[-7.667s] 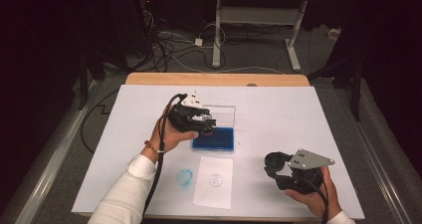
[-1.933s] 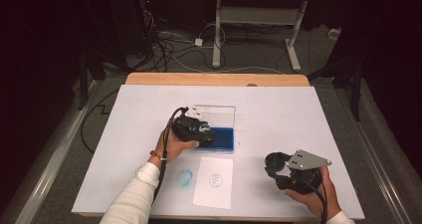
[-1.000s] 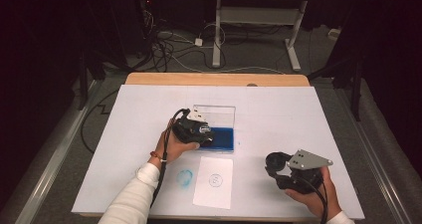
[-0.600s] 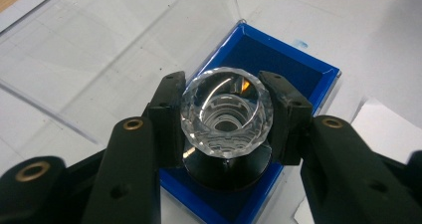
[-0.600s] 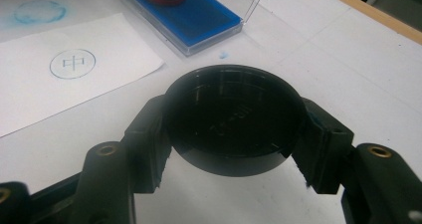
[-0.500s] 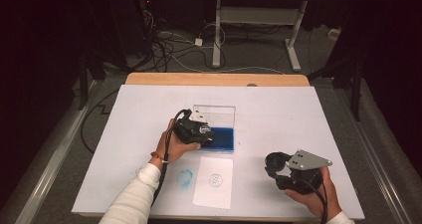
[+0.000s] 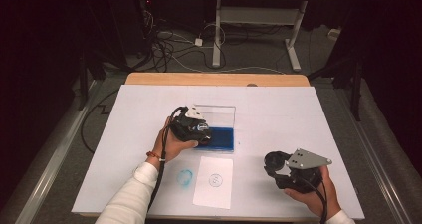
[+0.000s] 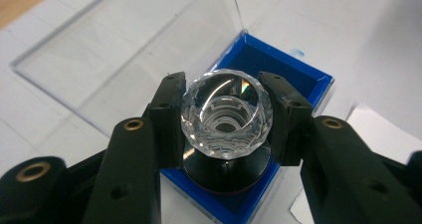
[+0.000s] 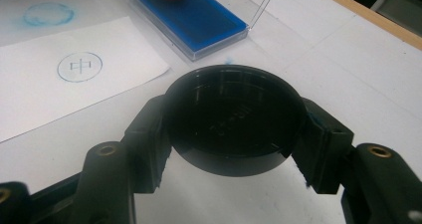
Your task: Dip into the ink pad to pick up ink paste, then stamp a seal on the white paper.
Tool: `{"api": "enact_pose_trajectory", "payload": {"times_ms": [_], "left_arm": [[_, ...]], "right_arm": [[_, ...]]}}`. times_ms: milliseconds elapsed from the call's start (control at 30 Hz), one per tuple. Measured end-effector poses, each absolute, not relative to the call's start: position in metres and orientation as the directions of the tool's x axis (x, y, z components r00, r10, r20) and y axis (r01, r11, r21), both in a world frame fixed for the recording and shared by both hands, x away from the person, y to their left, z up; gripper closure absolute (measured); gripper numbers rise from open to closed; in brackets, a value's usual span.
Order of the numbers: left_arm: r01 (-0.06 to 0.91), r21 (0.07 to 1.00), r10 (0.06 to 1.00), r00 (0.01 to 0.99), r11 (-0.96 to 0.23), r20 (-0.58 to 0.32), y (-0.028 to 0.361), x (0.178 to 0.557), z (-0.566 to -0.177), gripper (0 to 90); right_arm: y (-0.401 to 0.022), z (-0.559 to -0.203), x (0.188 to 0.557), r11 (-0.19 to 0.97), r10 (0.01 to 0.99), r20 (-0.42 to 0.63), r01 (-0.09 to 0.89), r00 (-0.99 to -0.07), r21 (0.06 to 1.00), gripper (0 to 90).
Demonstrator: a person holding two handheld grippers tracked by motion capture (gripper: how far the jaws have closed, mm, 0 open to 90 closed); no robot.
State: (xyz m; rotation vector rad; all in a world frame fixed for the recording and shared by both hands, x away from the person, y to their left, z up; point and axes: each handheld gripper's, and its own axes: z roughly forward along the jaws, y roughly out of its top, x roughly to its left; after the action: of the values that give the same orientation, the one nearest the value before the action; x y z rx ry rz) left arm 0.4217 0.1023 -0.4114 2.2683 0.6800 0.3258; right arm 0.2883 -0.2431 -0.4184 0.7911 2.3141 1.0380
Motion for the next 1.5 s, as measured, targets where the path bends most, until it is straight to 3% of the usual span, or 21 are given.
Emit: {"api": "enact_pose_trajectory", "payload": {"times_ms": [433, 1500], "left_arm": [[0.328, 0.775, 0.568, 0.821, -0.541, 0.049, 0.121, 0.408, -0.383, 55.0], [0.221, 0.844, 0.542, 0.835, -0.489, 0.095, 0.133, 0.367, -0.365, 55.0]], "right_arm": [[-0.246, -0.417, 0.289, 0.535, 0.687, -0.185, 0.317, -0.703, 0.783, 38.6], [-0.247, -0.422, 0.285, 0.557, 0.683, -0.205, 0.318, -0.701, 0.767, 38.6]]}}
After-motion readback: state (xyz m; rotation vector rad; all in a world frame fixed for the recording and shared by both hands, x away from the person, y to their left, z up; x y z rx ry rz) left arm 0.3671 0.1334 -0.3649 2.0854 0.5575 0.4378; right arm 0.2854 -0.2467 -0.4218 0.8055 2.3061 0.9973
